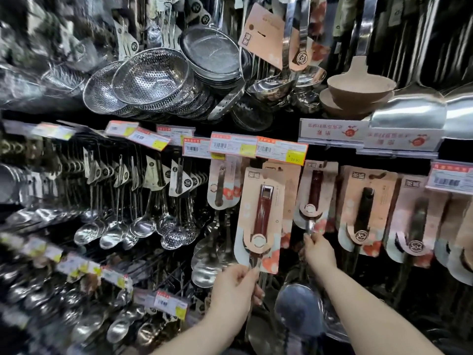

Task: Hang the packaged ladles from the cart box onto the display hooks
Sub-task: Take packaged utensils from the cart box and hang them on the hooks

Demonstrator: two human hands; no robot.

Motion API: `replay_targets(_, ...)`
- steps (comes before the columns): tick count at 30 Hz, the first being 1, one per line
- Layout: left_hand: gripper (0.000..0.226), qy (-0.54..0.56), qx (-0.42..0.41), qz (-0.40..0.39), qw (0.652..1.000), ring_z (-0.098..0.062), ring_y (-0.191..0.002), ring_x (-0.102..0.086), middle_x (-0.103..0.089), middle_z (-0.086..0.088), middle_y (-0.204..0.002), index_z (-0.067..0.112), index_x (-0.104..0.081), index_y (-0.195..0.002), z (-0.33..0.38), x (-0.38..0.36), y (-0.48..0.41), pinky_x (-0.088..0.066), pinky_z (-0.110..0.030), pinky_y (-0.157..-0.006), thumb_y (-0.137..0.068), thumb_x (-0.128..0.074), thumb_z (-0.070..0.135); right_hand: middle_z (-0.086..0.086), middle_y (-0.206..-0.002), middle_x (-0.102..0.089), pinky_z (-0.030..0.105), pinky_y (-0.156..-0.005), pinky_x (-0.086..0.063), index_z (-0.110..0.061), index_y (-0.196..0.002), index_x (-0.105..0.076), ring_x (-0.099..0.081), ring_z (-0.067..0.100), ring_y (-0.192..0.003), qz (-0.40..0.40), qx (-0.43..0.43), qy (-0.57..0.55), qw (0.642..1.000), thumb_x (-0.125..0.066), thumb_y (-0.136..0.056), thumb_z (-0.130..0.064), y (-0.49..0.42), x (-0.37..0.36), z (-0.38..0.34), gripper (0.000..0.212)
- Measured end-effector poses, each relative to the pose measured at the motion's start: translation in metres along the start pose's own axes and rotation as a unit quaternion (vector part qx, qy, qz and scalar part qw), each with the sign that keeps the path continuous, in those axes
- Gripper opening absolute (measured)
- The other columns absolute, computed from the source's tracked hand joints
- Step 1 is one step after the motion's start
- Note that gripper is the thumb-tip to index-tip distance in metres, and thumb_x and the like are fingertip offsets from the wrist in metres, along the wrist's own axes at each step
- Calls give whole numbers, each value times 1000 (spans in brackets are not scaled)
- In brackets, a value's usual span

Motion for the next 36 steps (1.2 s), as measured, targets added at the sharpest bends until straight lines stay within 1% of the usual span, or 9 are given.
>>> replay_targets(5, 28, 7, 7, -3, 1000, -13, -46, -55, -62, -1, -49, 12, -58, -63, -2, -6, 5, -47, -22, -51, -90, -55, 18, 21, -106, -65, 28, -73, -38, 1, -107, -61, -59, 37, -103, -47, -31, 10, 998, -47, -95, -29, 7, -1, 10, 35)
replay_targets(10, 27, 14, -3, -22, 1000, -12, -45, -57, -63, -4, -50, 8, -59, -65, -2, -15, 9, -49, -21, -51, -90, -56, 17, 12, -119, -61, 32, -79, -41, -10, -119, -51, -58, 31, -107, -40, -10, 85, 996, -47, -93, -34, 48, 17, 1, 35)
replay_targets(12, 27, 23, -2, -37, 999, -12, -44, -56, -62, -5, -50, 7, -58, -64, -2, -22, 11, -48, -23, -52, -90, -56, 18, 10, -110, -65, 32, -78, -45, -10, -117, -55, -62, 25, -96, -42, 2, -59, 997, -38, -97, -40, 69, 28, -13, 40)
replay_targets(14, 29, 22, -5, -55, 998, -13, -46, -57, -64, -6, -52, 8, -58, -63, -1, -32, 12, -48, -29, -58, -89, -57, 21, 8, -93, -72, 30, -69, -54, -11, -107, -62, -68, 20, -81, -137, -53, -288, 946, -32, -96, -47, 94, 29, -29, 48)
replay_targets(16, 29, 25, -9, -69, 997, -14, -49, -58, -65, -6, -54, 10, -59, -62, 3, -42, 12, -48, -31, -61, -88, -58, 22, 3, -81, -73, 24, -61, -52, -12, -98, -66, -69, 19, -73, -181, -40, -341, 922, -39, -92, -53, 111, 36, -45, 50)
replay_targets(20, 29, 20, -33, -92, 995, -14, -48, -57, -63, -3, -50, 13, -59, -61, 15, -62, 14, -47, -27, -55, -89, -57, 19, 6, -85, -72, 33, -66, -49, -12, -95, -65, -63, 23, -73, -92, 33, -303, 948, -68, -81, -33, 119, 57, -60, 26)
replay_targets(24, 29, 53, -35, -111, 992, -14, -44, -53, -58, -2, -47, 11, -57, -62, 26, -76, 15, -45, -24, -49, -90, -55, 15, 0, -81, -68, 23, -65, -46, -17, -91, -64, -61, 12, -72, -18, 55, -279, 959, -68, -81, -26, 116, 75, -65, 13)
replay_targets(28, 28, 46, -47, -126, 990, -13, -46, -55, -61, -4, -54, 13, -59, -65, 33, -83, 11, -46, -24, -50, -91, -54, 22, -2, -84, -70, 16, -61, -49, -15, -94, -66, -63, 8, -72, -7, 62, -262, 963, -66, -83, -29, 108, 84, -69, 18)
replay_targets(36, 22, 47, -45, -135, 989, -10, -43, -55, -63, 0, -52, 10, -62, -76, 32, -89, 0, -44, -17, -44, -90, -54, 26, 3, -94, -73, 28, -76, -53, -11, -98, -68, -67, 14, -87, -7, 57, -259, 964, -63, -86, -29, 95, 84, -68, 22)
Point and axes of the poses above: each hand's wrist, its own y-axis away from the middle knuckle, its own x-axis out of the back of the hand, z = x × y, the point moved 6 cm from there along -y, towards the middle knuckle
